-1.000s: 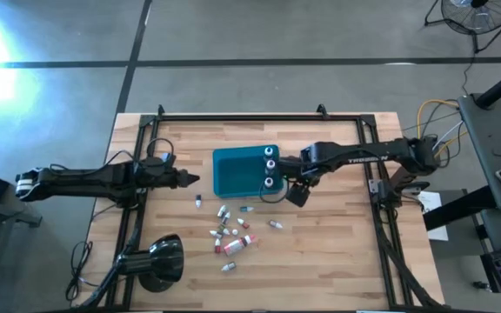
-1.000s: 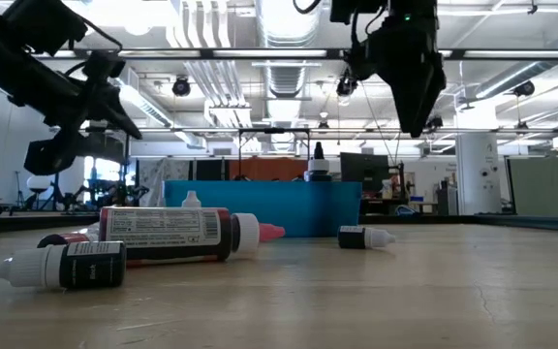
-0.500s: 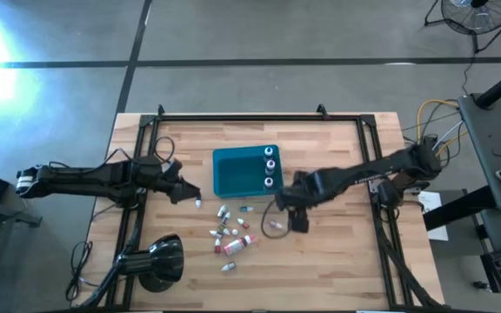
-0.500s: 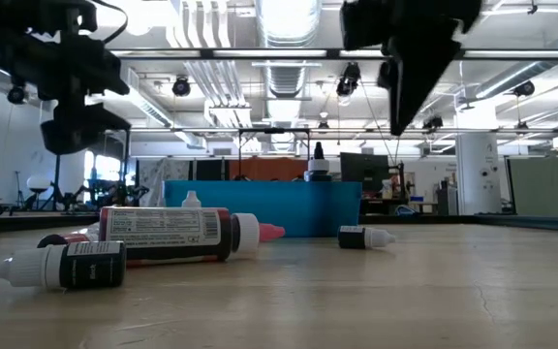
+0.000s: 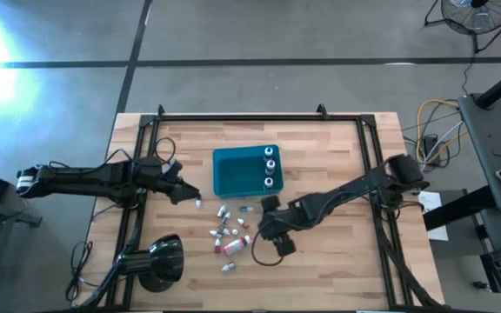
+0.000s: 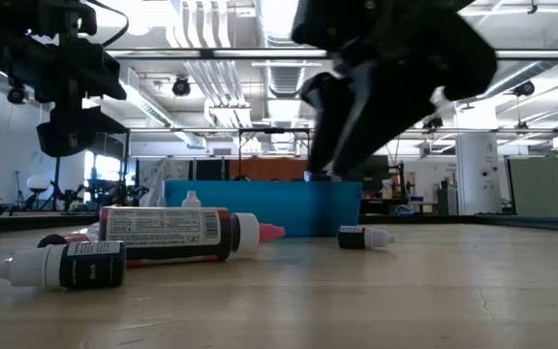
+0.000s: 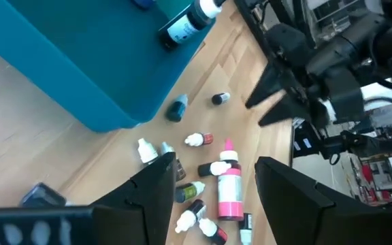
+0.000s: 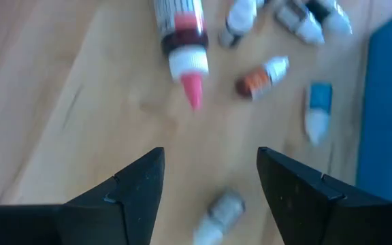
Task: Pick & Place food coloring
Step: Put the large pink food coloring bottle into the blue bin
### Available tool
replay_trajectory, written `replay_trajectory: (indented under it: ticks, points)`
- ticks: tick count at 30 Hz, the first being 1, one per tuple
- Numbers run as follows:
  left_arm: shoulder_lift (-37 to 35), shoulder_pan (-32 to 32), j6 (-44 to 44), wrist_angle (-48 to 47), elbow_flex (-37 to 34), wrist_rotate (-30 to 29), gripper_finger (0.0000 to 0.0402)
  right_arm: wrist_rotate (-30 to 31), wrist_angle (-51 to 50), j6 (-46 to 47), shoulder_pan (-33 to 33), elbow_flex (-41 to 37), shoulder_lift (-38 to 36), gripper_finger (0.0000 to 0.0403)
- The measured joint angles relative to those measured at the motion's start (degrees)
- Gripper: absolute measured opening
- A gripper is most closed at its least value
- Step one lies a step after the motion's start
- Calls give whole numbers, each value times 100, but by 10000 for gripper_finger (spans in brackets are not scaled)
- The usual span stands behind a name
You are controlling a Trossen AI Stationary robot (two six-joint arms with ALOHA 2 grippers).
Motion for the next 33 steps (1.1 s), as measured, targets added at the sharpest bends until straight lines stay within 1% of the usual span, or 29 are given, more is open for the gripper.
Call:
replay_trajectory:
  ticks: [6, 9, 12, 16, 18, 25, 33]
  points:
    - [0, 0, -7, -42, 0, 0, 178, -68, 72, 88, 18, 662, 711, 226]
    - [-2, 0, 54, -76, 0, 0, 178, -189, 79, -44, 80, 1079, 1065, 226]
    - [-7, 0, 55, -114, 0, 2, 178, -197, -39, -232, 130, 1433, 1376, 226]
    - [-11, -2, 59, -127, 0, 2, 178, -143, -446, -243, 120, 1741, 1638, 226]
    - [-11, -2, 75, -141, 0, 6, 178, -115, -574, -255, 103, 1790, 1686, 226]
    - [-11, -2, 197, -166, 0, 20, 178, -17, -425, -258, 96, 1752, 1694, 221]
    - [-11, -2, 217, -166, 0, 20, 178, -64, -277, -37, 96, 1667, 1694, 189]
